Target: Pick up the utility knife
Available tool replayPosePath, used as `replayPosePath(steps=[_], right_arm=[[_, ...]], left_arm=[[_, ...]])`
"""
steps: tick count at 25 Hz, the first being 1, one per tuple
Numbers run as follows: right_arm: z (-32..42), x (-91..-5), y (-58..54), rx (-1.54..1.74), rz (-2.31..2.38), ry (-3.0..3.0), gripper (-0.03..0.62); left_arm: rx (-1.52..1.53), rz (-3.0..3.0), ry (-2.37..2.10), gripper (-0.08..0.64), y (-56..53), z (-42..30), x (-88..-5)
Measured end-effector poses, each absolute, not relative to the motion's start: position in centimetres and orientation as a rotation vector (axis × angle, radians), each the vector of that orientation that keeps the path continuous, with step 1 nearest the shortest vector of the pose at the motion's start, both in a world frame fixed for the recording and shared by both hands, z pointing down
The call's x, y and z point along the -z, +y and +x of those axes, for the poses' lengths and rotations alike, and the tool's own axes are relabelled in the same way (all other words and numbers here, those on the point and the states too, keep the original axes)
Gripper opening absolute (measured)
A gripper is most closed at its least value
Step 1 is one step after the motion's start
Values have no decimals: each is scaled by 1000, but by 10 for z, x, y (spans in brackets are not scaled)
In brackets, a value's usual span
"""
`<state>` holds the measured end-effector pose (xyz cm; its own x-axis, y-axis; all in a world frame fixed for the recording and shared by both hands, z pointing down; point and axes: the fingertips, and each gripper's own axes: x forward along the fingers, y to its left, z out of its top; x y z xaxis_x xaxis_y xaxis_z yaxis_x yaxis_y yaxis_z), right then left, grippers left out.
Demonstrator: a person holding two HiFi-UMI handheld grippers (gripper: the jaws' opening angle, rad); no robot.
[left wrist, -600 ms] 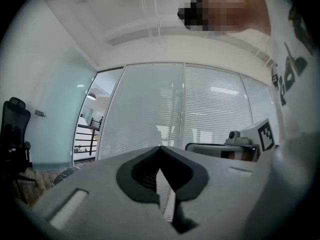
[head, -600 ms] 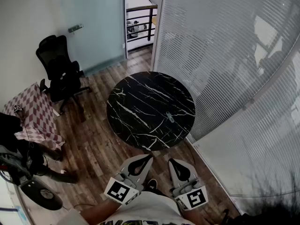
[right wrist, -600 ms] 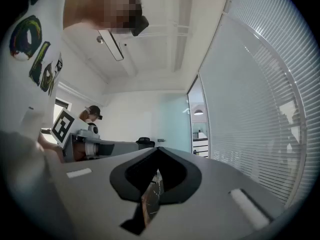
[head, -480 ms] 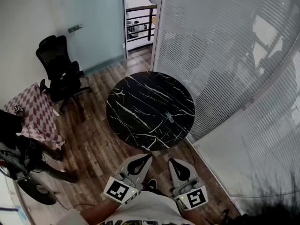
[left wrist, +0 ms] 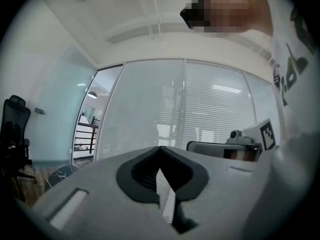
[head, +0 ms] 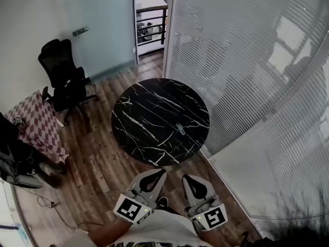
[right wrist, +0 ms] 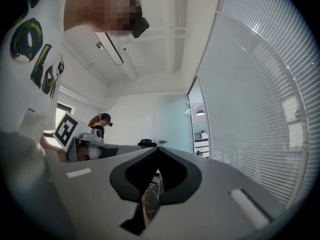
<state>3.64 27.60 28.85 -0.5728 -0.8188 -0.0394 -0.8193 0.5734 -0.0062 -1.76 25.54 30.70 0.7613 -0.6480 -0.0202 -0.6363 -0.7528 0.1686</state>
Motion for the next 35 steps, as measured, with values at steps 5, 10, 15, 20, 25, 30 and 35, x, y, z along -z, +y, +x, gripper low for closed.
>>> replayPosePath(steps=[5, 10, 15, 20, 25, 30, 35], right_arm=[[56, -295, 277, -14, -1430, 2772, 3], [71, -304, 269, 26, -1428, 2764, 3], [75, -312, 250, 50, -1426, 2776, 2], [76, -316, 223, 60, -1441, 2775, 3], [63, -312, 182, 46, -1435, 2790, 3], [41, -304, 134, 13, -1417, 2799, 3], [21, -303, 90, 5, -1413, 2800, 2]], left_arm=[[123, 2787, -1034, 5, 258, 2, -313], [113, 2775, -1039, 5, 253, 16, -319], [94, 2760, -1051, 5, 232, 17, -328], [102, 2753, -1043, 5, 203, 17, -331], [103, 2758, -1028, 5, 165, 8, -330], [119, 2766, -1038, 5, 118, -13, -322], [119, 2769, -1035, 5, 75, -32, -322]])
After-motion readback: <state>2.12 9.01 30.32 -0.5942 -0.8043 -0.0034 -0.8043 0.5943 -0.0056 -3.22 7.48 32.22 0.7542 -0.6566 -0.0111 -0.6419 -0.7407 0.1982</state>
